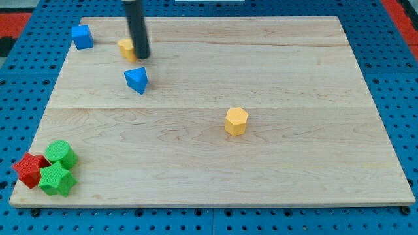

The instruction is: Move blue triangle into yellow heart

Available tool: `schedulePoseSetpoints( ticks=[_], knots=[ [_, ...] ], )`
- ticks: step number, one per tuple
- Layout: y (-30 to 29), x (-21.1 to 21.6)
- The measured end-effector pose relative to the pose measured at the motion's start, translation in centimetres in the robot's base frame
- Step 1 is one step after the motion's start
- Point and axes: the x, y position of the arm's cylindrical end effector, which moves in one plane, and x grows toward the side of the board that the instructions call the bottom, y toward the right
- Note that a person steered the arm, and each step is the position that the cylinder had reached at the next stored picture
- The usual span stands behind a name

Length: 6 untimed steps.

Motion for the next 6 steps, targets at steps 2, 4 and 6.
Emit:
schedulePoseSetpoints(
  ticks=[2, 4, 6],
  knots=[
    [-3.4, -2.7],
    [2.3, -3.0],
    [9.8, 7.6]
  ],
)
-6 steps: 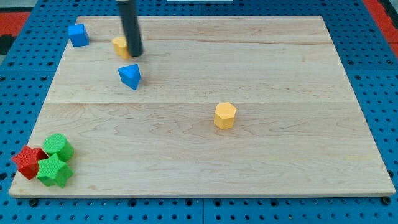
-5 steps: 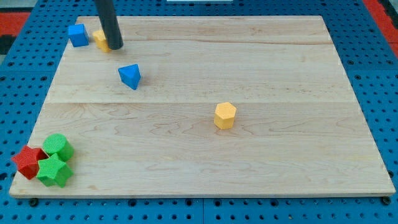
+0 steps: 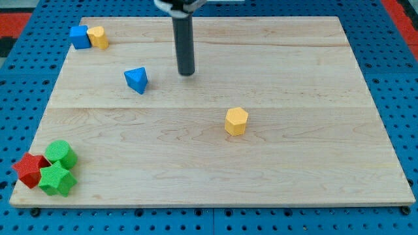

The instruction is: Move blue triangle into yellow heart

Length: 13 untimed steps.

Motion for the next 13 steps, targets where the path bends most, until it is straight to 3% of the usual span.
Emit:
schedulePoseSetpoints(
  ticks=[2, 3, 4, 5, 8, 9, 10, 11, 13],
  knots=[
    [-16.8, -0.1],
    [-19.7, -0.7],
    [-20.4, 2.3],
    [-22.9, 0.9],
    [-20.0, -8.7],
    [-18.9, -6.3],
    [-21.9, -3.2],
    [-24.7, -3.3],
    [-24.6, -11.1]
  ],
)
